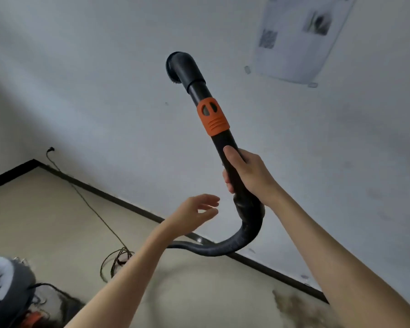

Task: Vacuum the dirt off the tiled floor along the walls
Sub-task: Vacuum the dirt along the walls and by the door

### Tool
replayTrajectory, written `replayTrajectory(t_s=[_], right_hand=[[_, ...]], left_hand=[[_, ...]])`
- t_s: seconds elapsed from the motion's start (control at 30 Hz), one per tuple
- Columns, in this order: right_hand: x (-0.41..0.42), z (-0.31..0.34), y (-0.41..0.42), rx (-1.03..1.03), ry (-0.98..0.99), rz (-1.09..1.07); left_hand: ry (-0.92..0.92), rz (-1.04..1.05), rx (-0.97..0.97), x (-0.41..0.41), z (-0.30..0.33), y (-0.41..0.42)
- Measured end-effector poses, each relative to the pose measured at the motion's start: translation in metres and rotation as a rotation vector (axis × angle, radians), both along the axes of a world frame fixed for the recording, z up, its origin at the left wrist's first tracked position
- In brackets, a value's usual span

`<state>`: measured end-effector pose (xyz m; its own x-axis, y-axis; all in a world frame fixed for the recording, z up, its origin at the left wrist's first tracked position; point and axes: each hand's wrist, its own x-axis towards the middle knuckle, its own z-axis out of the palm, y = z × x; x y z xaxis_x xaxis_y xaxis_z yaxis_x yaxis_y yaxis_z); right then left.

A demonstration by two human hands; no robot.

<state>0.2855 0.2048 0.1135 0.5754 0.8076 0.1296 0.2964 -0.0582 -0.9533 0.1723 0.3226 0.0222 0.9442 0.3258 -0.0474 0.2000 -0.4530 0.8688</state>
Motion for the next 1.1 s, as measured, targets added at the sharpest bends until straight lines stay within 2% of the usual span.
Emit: replayTrajectory(t_s=[0.13,0.2,0.4,0.53,0.6,0.7,0.77,0.97,1.1], right_hand=[[0.016,0.021,-0.071,0.122,0.080,-0.169],[0.024,0.028,-0.098,0.203,0.153,-0.249],[0.032,0.034,-0.139,0.468,0.366,-0.394],[0.034,0.035,-0.150,0.545,0.432,-0.407],[0.033,0.027,-0.153,0.473,0.348,-0.438],[0.023,-0.002,-0.151,0.224,0.119,-0.473],[0.015,-0.019,-0.143,0.141,0.069,-0.456],[0.015,-0.013,-0.106,0.169,0.049,-0.379],[0.010,-0.015,-0.065,0.140,0.001,-0.281]], left_hand=[[0.000,-0.203,-0.009,0.034,0.013,-0.082],[-0.033,-0.238,-0.008,0.045,0.017,-0.112],[-0.072,-0.171,0.072,0.061,0.022,-0.148],[-0.093,-0.103,0.219,0.067,0.022,-0.138],[-0.117,-0.052,0.255,0.067,0.019,-0.128],[-0.145,0.014,0.268,0.063,0.014,-0.118],[-0.160,0.058,0.266,0.062,0.013,-0.113],[-0.173,0.125,0.135,0.051,0.010,-0.082],[-0.116,0.137,0.110,0.029,-0.008,-0.053]])
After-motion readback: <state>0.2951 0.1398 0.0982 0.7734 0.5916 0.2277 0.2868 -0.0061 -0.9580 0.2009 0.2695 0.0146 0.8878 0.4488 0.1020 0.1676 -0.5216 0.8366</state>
